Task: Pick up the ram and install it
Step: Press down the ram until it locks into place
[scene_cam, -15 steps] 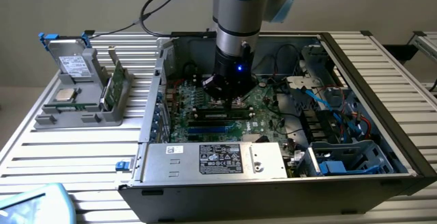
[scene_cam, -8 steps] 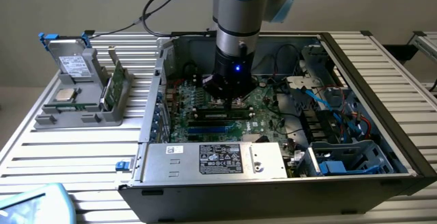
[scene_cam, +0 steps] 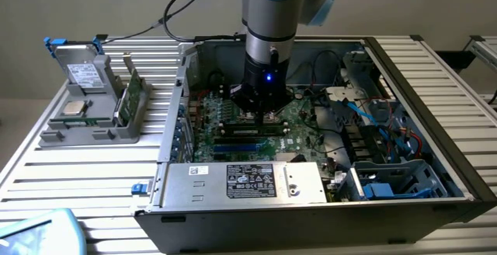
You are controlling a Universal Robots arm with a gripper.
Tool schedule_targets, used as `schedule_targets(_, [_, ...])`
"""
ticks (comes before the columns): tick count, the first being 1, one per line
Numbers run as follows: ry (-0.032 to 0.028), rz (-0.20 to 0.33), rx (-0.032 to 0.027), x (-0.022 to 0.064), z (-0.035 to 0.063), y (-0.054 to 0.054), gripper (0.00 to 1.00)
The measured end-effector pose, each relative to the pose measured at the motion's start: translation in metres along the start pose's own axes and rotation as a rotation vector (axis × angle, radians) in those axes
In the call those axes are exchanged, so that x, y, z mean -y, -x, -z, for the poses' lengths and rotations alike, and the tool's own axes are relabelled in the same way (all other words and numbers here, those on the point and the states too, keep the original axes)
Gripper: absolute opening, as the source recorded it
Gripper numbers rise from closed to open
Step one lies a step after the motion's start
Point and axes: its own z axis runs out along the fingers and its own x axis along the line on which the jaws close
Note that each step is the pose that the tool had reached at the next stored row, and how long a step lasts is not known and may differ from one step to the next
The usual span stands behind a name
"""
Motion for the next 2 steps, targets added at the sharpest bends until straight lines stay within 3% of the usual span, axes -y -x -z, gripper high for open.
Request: schedule_targets(2, [0.0000, 0.000, 0.0000, 0.0000, 0.0000, 0.0000, 0.11])
